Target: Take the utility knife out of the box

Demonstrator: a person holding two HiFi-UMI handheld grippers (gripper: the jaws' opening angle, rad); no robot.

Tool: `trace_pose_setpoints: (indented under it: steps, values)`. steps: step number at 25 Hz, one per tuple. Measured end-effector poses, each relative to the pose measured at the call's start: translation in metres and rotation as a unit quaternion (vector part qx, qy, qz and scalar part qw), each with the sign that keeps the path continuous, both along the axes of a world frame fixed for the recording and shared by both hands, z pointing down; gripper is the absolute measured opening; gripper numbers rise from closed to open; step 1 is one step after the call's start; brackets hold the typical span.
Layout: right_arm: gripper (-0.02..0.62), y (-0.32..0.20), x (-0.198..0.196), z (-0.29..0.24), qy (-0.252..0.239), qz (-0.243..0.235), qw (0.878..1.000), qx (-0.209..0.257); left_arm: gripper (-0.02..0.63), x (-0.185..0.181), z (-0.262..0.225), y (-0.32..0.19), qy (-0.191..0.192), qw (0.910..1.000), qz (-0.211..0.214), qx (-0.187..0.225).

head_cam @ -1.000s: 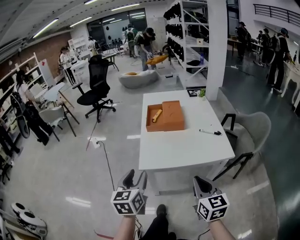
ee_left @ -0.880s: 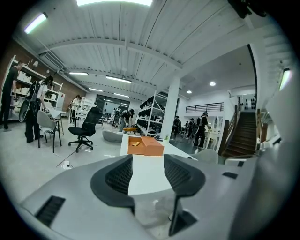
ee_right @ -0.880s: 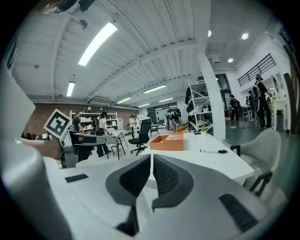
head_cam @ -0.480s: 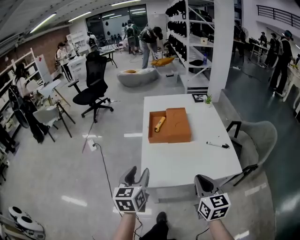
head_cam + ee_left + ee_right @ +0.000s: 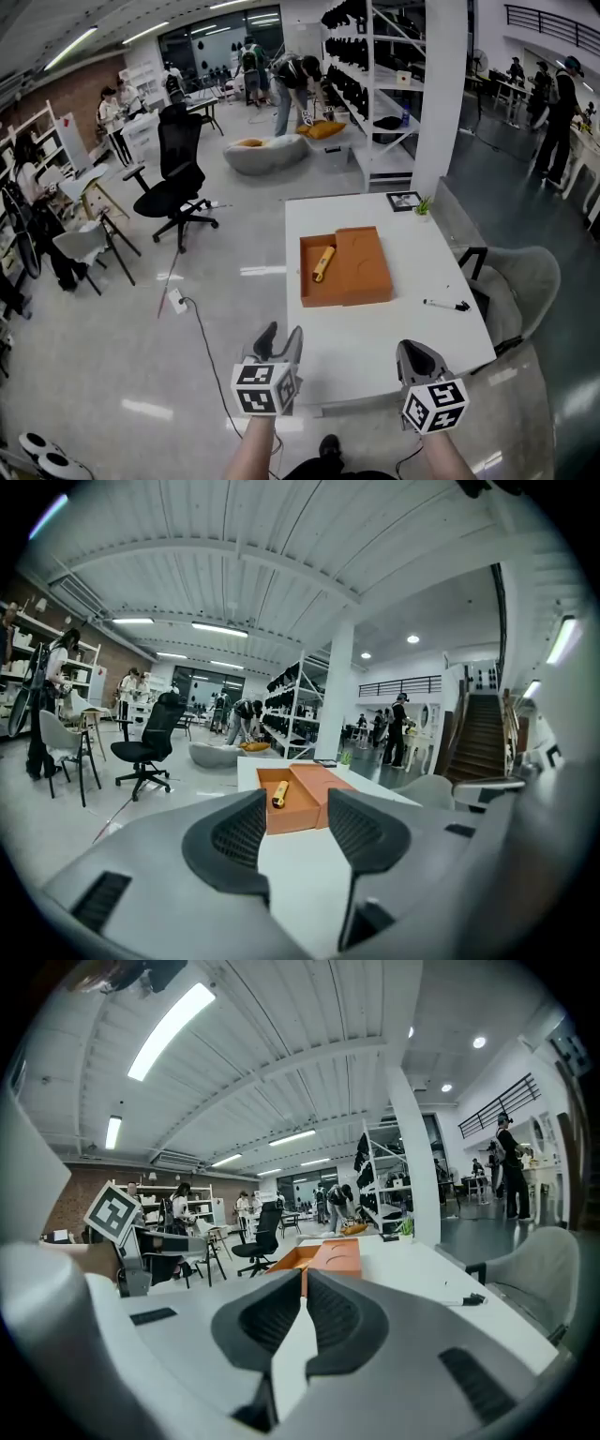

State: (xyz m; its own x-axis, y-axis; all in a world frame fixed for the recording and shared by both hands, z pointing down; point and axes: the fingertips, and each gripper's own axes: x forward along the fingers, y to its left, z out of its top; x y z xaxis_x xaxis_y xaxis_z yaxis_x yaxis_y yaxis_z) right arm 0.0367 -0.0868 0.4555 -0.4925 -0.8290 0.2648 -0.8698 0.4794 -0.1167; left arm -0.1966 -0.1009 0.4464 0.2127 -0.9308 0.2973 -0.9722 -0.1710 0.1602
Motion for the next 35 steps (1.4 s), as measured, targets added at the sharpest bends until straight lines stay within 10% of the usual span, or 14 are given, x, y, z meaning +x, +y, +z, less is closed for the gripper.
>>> trace_pose_setpoints:
  steps: [35]
  values:
    - [0.002, -0.166, 0.016, 0.011, 0.002, 0.018, 1.000, -0.012, 0.186, 0.019, 0.028, -0.212, -0.116, 0.9899, 0.044, -0.067]
